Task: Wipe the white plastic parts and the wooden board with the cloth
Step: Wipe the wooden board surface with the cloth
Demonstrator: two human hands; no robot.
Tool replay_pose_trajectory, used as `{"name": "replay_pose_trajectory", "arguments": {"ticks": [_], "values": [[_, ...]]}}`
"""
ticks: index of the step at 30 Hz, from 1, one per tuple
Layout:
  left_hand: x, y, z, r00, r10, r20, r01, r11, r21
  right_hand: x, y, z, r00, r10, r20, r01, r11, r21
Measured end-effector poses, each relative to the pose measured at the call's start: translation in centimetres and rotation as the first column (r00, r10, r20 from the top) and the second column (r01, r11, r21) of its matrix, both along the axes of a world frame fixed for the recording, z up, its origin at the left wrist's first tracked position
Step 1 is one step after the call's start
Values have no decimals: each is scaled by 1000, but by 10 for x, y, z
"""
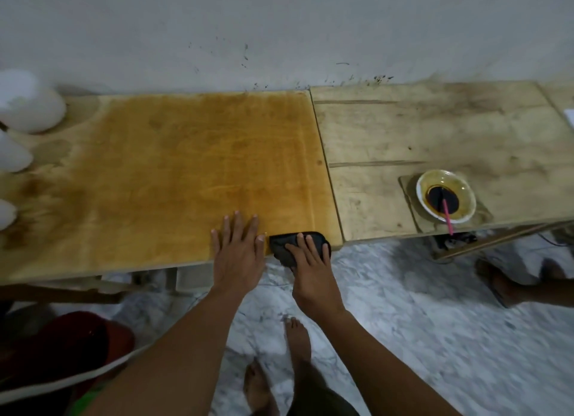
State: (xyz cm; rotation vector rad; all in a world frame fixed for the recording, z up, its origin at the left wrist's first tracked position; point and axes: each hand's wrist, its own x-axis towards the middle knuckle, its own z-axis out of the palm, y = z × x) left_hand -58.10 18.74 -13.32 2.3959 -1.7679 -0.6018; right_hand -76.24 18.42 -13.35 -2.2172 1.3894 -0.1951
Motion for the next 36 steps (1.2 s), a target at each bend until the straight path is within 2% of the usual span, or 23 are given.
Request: {"name": "replay_pose_trajectory", "arguments": {"ticks": [2,5,7,9,10,11,13,14,15,16,18,20,22,24,27,28,31,33,35,36], "values": [[0,-2,7,999,34,-40,-35,999,-23,-3,3,14,990,-54,130,39,992,117],[-1,-10,18,987,120,-106,-124,992,-35,-3,-8,53,915,-264,306,135,913,386],[-3,-17,26,977,160,-144,-173,981,-87,-2,-24,73,833,-418,362,199,838,508],[-8,-25,40,936,194,-293,-233,967,-104,-3,-41,81,681,-604,414,221,709,670],[-11,-30,45,875,224,-429,-273,960,-58,-3,-48,84,571,-702,426,189,617,764],[-14,-36,54,769,268,-580,-311,950,27,-4,-54,86,451,-786,423,124,525,842],[-18,-49,70,466,358,-809,-333,918,215,-4,-66,92,246,-894,373,-68,368,927],[-19,-53,77,366,380,-849,-292,914,283,-4,-69,95,193,-918,346,-157,319,935],[-19,-58,84,325,381,-866,-246,918,312,-4,-75,97,183,-929,323,-220,281,934],[-19,-62,89,319,376,-870,-203,924,325,-4,-78,99,207,-923,324,-264,266,927],[-20,-69,95,372,365,-853,-175,930,322,-3,-88,102,314,-868,386,-209,333,919],[-19,-74,96,422,363,-831,-208,931,301,-7,-100,99,392,-837,382,-87,380,921],[-15,-77,94,462,380,-801,-268,921,282,-11,-109,96,454,-815,361,-39,386,922],[-13,-79,93,497,387,-776,-291,918,271,-14,-118,91,558,-749,357,30,449,893],[-13,-79,89,444,395,-805,-268,915,301,-11,-130,86,680,-660,320,159,558,814],[-12,-79,86,451,396,-800,-252,916,312,-9,-134,85,710,-637,302,193,588,786],[-13,-81,71,542,415,-731,-278,909,310,-7,-145,73,772,-579,263,315,707,633],[-10,-80,64,673,394,-626,-311,918,244,-9,-149,68,762,-606,231,428,737,523],[-7,-77,58,817,311,-486,-253,950,183,-9,-150,66,782,-606,146,499,749,436],[-6,-75,57,855,285,-433,-226,957,184,-9,-149,66,803,-588,93,508,759,408]]}}
